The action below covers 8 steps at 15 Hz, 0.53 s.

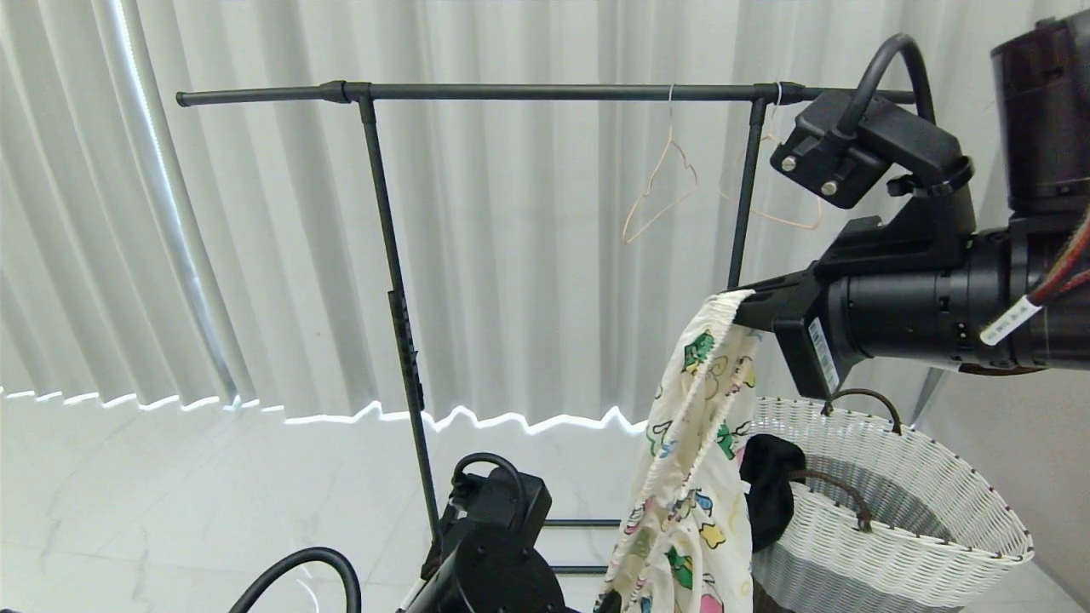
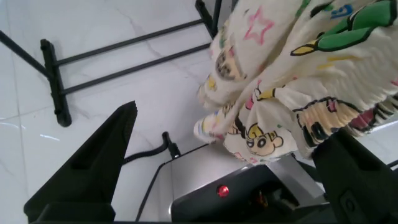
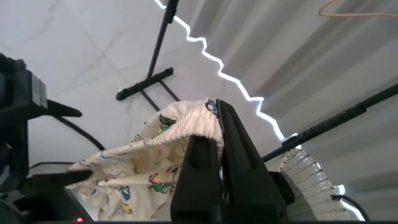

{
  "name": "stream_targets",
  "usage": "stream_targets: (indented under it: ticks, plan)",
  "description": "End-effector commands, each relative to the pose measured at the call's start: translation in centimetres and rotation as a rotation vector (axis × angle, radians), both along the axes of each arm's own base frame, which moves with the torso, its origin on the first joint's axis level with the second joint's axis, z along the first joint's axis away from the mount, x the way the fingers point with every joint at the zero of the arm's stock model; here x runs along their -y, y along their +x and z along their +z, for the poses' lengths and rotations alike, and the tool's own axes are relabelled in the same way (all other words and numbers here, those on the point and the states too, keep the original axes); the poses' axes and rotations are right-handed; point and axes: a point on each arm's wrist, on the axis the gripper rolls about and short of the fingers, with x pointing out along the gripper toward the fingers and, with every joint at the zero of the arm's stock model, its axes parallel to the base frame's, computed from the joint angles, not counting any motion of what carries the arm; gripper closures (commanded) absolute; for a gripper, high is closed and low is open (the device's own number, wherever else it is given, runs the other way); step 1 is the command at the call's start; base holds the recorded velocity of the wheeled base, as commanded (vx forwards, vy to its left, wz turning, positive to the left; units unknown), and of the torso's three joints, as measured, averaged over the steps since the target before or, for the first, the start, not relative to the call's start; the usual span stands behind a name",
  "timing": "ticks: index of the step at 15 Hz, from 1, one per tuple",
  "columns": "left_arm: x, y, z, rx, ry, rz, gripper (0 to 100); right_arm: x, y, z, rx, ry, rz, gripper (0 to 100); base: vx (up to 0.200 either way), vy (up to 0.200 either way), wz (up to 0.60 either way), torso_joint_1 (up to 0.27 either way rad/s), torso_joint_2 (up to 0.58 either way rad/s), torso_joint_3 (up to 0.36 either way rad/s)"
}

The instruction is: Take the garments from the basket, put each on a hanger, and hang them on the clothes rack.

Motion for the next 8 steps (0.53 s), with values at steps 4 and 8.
stream_targets:
  ticks: [4, 8]
  plan:
    - [-1.7, -0.9, 0.9, 0.051, -0.001, 0.040, 0, 2.1, -0.9, -0.6, 0.006, -0.022, -0.068, 100, 0.000, 0.000, 0.00, 0.000, 0.00, 0.000]
    - [-2.9, -1.4, 2.9, 0.132, -0.044, 0.095, 100, 4.5, -2.2, -1.4, 0.012, -0.056, -0.155, 100, 0.000, 0.000, 0.00, 0.000, 0.00, 0.000]
